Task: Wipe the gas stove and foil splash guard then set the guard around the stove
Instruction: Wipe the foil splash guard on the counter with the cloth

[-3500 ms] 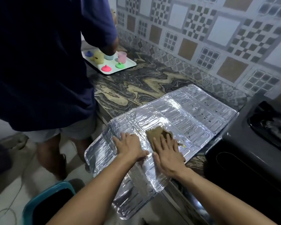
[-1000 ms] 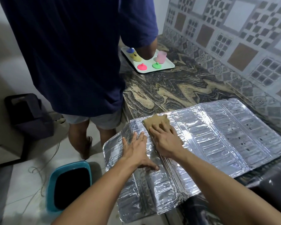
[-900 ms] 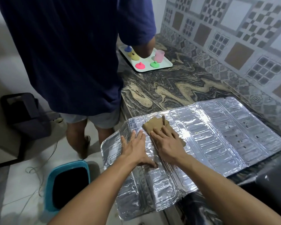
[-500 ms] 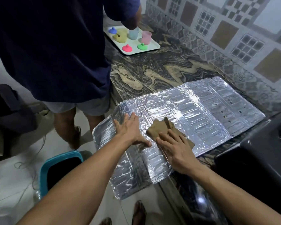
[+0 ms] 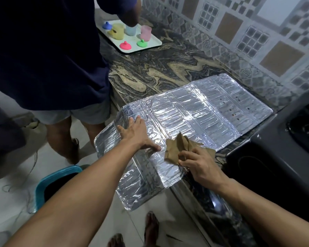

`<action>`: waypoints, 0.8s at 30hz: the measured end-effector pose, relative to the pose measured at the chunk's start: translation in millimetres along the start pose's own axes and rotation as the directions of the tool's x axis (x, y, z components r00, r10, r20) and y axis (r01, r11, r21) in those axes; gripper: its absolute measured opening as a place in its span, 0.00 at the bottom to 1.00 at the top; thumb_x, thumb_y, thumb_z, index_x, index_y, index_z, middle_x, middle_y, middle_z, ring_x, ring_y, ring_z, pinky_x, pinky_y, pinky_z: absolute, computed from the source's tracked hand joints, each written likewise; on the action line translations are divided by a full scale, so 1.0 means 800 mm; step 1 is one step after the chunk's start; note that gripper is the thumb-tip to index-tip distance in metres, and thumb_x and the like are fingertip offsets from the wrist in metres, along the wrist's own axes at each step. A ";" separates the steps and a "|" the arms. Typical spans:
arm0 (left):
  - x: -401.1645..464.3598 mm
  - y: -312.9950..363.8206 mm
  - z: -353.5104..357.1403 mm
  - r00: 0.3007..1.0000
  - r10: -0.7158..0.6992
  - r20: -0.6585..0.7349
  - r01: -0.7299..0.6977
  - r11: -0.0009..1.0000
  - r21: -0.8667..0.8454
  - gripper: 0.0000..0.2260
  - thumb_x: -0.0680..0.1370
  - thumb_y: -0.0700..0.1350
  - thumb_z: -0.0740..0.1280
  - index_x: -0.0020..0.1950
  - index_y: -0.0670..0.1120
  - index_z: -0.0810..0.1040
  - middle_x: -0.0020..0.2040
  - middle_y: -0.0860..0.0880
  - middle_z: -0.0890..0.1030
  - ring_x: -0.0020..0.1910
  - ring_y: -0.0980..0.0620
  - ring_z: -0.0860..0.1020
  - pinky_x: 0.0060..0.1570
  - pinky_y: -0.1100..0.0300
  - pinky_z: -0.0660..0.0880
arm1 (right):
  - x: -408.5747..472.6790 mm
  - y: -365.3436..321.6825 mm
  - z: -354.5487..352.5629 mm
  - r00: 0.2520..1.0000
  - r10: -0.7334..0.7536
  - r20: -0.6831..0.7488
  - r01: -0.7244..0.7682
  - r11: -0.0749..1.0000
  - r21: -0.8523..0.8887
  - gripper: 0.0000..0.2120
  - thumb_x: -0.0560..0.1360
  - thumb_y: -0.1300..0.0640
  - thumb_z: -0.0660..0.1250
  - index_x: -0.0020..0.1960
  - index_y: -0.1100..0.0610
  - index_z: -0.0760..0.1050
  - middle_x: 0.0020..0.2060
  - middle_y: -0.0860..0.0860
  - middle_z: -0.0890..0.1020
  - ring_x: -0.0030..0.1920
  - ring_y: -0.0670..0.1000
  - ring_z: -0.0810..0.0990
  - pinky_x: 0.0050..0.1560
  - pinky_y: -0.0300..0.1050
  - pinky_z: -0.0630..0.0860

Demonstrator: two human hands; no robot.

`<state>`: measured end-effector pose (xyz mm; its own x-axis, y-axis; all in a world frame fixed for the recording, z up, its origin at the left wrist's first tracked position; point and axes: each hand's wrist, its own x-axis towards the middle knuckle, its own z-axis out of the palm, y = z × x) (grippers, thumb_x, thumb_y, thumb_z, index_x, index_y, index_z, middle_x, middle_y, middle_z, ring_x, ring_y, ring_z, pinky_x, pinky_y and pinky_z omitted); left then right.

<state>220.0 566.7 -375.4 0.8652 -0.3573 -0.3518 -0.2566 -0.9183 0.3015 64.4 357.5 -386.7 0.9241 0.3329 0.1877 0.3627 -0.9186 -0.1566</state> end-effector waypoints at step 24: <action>-0.005 0.010 -0.006 0.998 -0.038 0.051 0.037 0.999 0.026 0.64 0.56 0.71 0.73 0.79 0.41 0.46 0.80 0.43 0.44 0.78 0.40 0.45 0.71 0.31 0.45 | 0.127 0.058 -0.075 0.420 0.906 0.052 -0.721 0.299 0.625 0.07 0.70 0.60 0.70 0.46 0.55 0.83 0.44 0.54 0.85 0.44 0.51 0.81 0.42 0.40 0.74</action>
<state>216.8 561.7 -367.6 0.8513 -0.3304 -0.4075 -0.2360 -0.9349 0.2650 167.6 335.7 -316.5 0.7232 -0.6812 -0.1135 -0.4830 -0.3814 -0.7882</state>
